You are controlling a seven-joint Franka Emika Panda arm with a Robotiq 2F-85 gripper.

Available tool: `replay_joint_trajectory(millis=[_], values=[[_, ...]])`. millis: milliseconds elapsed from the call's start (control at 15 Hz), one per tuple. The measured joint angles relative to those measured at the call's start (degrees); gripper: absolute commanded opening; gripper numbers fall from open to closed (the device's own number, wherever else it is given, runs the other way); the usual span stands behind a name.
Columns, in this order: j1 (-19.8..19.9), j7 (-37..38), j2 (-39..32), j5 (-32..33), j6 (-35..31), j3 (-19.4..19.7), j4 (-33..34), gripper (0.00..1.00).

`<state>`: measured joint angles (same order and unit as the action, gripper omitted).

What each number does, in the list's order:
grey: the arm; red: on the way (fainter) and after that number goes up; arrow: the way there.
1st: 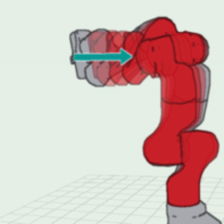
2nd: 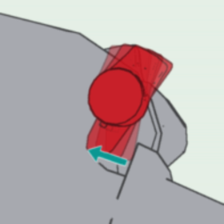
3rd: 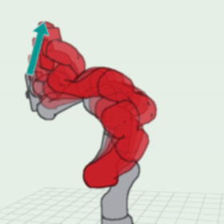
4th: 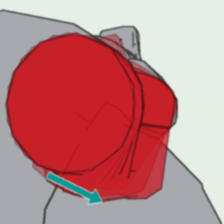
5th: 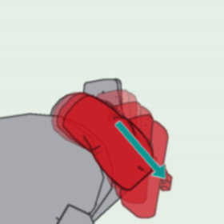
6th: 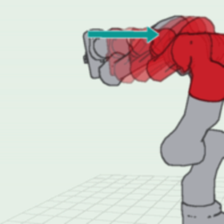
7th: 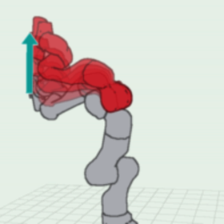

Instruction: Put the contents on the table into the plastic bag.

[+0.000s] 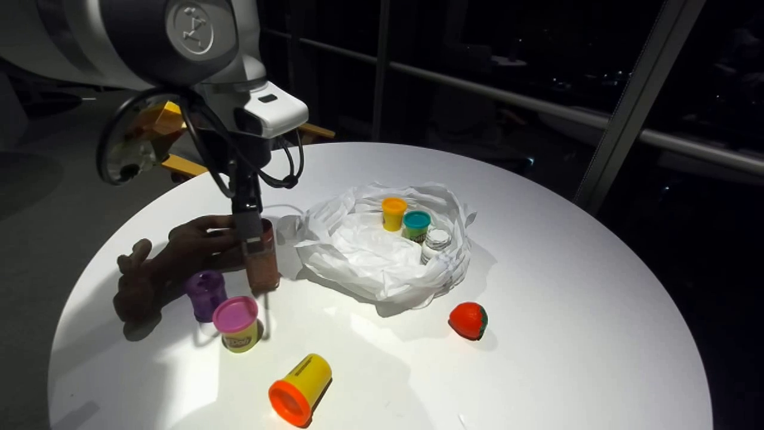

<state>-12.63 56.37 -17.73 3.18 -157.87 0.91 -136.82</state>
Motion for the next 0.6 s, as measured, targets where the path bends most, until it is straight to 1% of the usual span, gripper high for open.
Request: replay_joint_trajectory(millis=[267, 400, 600], values=[[-0.7, 0.5, 0.7, 1.7, 1.0, 1.6, 0.1, 0.24], [-1.4, 2.0, 2.2, 3.4, 3.6, 2.7, 0.7, 0.24], [-1.2, 4.3, 5.5, 3.3, 9.1, 2.8, 3.3, 0.24]])
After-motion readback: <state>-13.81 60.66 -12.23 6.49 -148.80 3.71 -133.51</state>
